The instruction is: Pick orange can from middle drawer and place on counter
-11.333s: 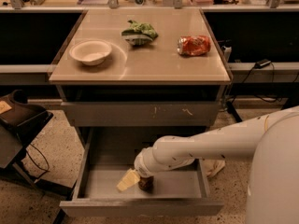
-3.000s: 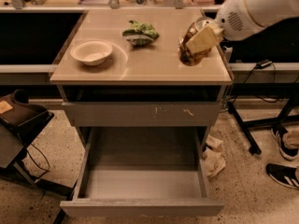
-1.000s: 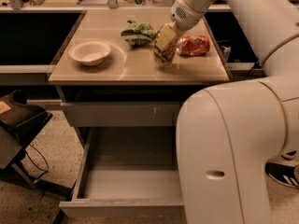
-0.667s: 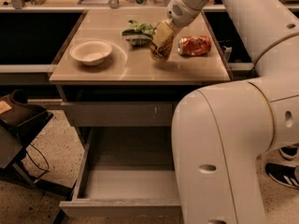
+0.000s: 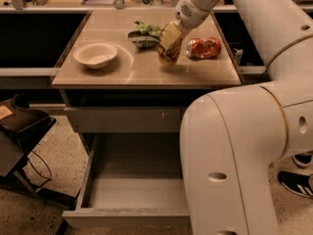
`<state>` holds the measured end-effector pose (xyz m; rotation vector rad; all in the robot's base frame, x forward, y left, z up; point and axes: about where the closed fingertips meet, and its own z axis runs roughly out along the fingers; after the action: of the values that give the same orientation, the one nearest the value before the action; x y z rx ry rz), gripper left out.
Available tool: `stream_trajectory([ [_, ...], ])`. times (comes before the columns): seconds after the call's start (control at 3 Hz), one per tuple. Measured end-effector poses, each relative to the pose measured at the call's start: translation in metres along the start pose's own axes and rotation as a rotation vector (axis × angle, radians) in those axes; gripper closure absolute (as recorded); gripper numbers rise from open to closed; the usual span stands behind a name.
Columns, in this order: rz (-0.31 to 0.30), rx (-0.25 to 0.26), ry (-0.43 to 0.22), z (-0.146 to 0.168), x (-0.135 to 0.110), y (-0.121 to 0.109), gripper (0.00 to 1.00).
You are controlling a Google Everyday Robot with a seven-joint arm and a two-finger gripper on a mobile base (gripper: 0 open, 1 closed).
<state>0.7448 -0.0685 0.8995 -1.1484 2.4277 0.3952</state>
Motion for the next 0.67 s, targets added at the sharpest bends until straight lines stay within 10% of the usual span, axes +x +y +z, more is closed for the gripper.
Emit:
stream_trajectory([
  [0.67,0.0,0.0,0.0,0.0001,0.0,0.0,0.12],
])
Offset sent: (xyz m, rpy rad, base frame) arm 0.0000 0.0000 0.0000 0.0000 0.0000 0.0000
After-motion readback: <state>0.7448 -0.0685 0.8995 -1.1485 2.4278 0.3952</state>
